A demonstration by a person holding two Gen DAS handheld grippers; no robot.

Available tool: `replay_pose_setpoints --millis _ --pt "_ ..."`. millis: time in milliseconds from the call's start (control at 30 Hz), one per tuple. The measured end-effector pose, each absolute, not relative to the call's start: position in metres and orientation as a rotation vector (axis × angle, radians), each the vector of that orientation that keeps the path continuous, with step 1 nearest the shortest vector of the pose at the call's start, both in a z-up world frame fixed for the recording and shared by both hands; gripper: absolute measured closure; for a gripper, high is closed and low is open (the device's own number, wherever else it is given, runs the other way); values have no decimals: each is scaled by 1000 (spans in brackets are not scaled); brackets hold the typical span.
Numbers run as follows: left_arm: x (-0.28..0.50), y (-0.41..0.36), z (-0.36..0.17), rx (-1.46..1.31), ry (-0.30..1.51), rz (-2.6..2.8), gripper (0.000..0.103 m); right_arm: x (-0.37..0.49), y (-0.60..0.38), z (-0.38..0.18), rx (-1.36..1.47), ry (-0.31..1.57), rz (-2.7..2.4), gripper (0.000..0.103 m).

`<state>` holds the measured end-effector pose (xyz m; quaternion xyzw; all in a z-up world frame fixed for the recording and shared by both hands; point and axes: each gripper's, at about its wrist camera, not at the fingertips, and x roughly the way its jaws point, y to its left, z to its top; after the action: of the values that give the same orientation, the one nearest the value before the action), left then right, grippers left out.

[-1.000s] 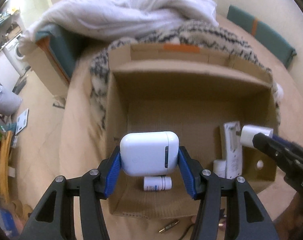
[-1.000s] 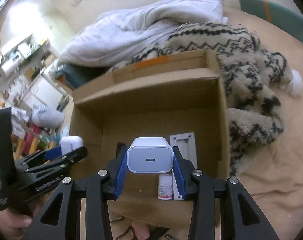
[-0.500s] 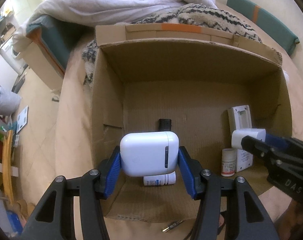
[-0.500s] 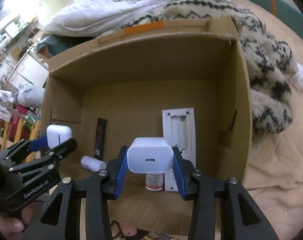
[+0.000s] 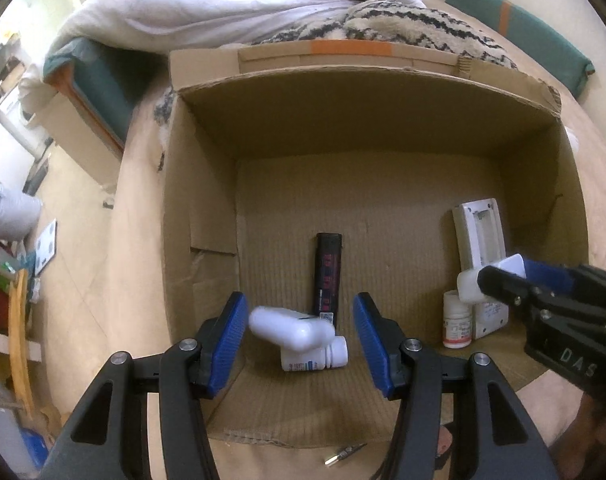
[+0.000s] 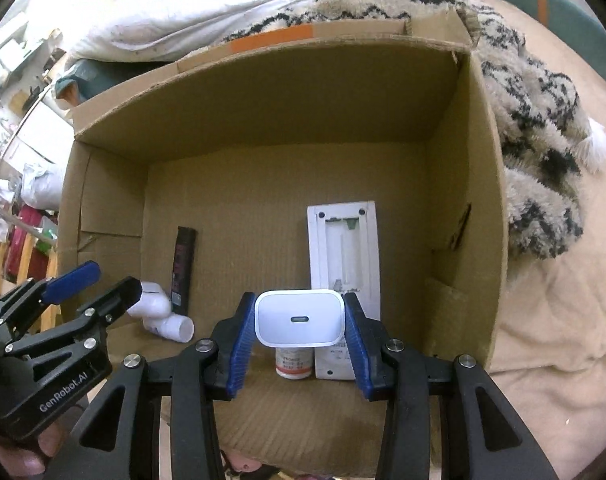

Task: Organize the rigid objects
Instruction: 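Carry the earbud case and charger into the box and open both tools, then lift both open tools out of the box toward the remaining items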

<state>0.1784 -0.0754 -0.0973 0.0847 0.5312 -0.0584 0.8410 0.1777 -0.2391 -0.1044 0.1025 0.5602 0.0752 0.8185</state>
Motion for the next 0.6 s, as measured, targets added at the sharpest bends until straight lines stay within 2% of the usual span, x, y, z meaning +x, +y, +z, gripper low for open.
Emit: replay_pose_setpoints --millis 133,200,300,367,600 --pt "179 -77 -97 181 1128 -127 49 177 -243 -97 267 1163 190 47" --pt "179 -77 -96 188 1127 -124 40 176 -242 -93 280 1147 210 40" --pt "179 -77 -94 183 1121 -125 35 173 -240 -82 274 1088 222 23" --pt "180 -75 -93 169 1121 -125 35 171 -238 -73 263 1036 224 0" --pt "181 -72 -87 144 1107 -109 34 171 -241 -66 232 992 183 0"
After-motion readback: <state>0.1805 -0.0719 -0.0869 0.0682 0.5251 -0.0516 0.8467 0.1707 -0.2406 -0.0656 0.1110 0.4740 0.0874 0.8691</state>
